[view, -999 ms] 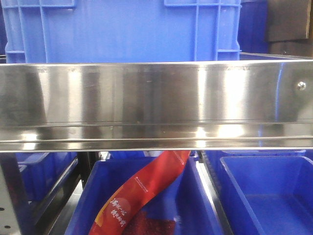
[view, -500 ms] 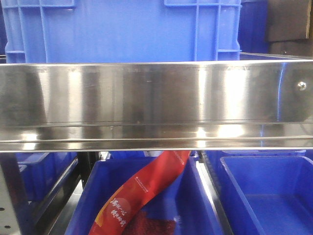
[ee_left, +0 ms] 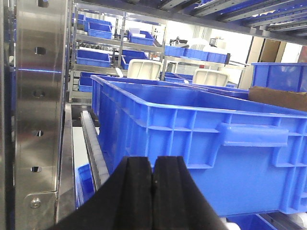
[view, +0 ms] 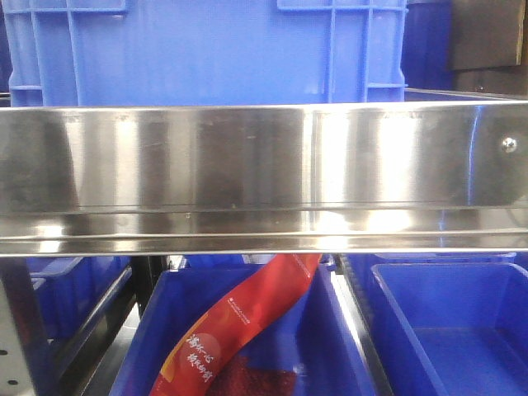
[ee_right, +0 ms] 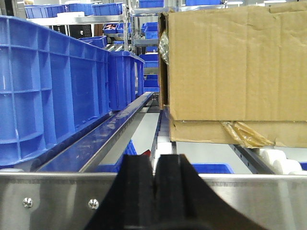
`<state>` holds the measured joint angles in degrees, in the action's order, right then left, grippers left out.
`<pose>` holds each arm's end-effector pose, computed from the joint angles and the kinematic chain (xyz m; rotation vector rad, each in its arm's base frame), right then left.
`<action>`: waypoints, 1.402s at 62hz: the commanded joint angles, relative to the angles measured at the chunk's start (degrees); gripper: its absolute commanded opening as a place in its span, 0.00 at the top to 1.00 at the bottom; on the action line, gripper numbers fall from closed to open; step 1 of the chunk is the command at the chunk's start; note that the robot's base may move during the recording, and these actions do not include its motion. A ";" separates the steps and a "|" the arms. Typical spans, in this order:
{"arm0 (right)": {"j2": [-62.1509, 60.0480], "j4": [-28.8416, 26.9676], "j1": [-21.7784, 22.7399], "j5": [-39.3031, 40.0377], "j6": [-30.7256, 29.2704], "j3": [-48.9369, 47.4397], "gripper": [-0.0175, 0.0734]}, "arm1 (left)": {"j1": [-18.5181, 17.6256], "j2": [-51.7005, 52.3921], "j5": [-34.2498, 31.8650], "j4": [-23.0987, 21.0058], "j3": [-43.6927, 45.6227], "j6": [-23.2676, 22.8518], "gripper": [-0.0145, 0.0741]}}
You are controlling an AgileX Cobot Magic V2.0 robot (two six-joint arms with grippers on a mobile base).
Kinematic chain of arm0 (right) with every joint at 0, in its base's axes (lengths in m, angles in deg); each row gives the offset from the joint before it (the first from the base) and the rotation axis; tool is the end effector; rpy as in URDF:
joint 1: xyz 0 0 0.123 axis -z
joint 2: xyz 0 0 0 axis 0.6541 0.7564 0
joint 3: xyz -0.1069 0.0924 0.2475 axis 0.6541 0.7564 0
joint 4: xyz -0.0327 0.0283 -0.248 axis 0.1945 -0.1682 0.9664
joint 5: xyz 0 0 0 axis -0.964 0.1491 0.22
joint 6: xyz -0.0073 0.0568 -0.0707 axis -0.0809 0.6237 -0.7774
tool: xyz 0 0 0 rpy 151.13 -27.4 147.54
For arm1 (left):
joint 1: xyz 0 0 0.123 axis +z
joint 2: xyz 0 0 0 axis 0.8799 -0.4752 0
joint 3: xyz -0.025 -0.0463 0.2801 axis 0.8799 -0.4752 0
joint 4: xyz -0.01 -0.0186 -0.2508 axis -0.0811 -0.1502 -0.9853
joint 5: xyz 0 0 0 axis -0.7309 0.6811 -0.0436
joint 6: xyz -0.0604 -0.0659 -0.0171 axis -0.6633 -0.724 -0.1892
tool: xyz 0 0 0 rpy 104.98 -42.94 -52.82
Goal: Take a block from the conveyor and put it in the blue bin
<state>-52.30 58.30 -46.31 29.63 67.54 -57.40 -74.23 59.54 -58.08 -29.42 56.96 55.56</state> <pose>0.0562 0.0054 0.2135 -0.0108 1.4831 0.1423 0.0539 -0.0168 0.3213 0.1086 1.4784 -0.3200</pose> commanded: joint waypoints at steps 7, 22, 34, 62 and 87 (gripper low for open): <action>-0.20 0.52 0.33 1.47 -0.08 0.00 0.99 | 0.34 0.16 -0.52 3.02 -0.11 -0.03 0.96; -0.20 0.52 0.33 1.47 -0.08 0.00 0.99 | 3.51 2.43 -6.28 9.62 -7.41 -0.03 0.96; -0.20 0.52 0.33 1.47 -0.08 0.00 0.99 | 10.30 9.82 -7.89 13.75 -17.06 -8.48 0.96; -0.20 0.52 0.33 1.76 -0.08 0.00 0.99 | 13.45 12.04 -9.96 14.61 -23.71 -10.84 0.96; -0.20 0.52 0.33 1.76 -0.08 0.00 0.99 | 13.34 12.04 -10.79 13.72 -23.71 -6.62 0.96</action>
<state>-52.30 58.30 -46.31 30.08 67.54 -57.38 -60.99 71.30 -67.32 -15.26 33.17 48.62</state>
